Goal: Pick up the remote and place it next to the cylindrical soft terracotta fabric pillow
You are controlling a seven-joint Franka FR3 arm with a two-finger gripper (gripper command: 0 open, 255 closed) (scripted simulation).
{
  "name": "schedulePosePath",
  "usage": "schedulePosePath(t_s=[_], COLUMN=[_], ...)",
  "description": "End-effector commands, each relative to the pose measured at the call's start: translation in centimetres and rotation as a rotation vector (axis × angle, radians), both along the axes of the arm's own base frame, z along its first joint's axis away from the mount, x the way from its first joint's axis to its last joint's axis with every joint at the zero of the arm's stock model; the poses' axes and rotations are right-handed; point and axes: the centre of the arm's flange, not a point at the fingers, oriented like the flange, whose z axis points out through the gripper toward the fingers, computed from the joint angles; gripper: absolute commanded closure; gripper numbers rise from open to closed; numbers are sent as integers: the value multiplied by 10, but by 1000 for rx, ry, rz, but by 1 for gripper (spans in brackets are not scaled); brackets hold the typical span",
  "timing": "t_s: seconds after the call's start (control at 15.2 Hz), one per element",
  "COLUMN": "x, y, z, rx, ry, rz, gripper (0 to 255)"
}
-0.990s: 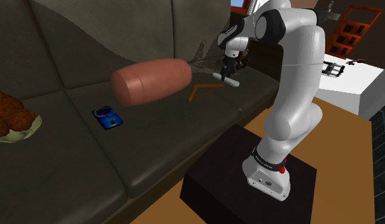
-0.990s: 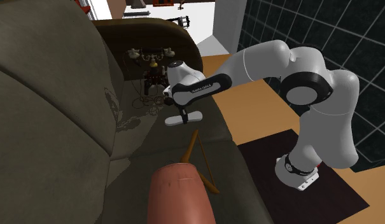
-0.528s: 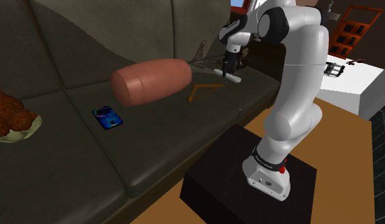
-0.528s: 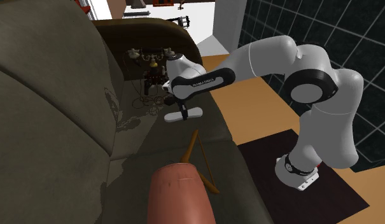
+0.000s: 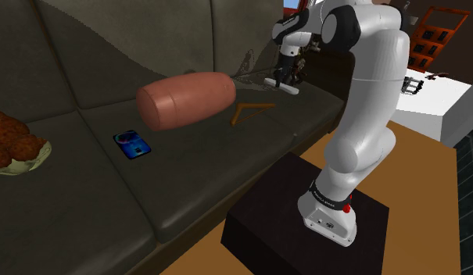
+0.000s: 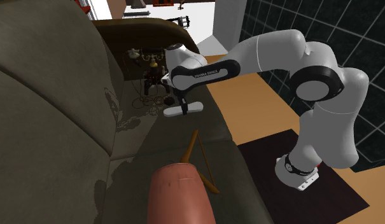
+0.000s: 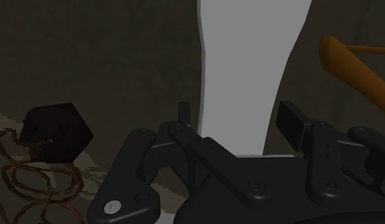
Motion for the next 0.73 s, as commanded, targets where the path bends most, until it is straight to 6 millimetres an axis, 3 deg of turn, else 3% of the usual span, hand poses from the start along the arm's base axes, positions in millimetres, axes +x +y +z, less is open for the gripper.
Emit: schedulePosePath(t_s=[0.0, 0.66], x=[1, 1], y=[0, 0], z=[10, 63], rx=[0, 0], ry=[0, 0], rz=[0, 0], gripper=[255, 255])
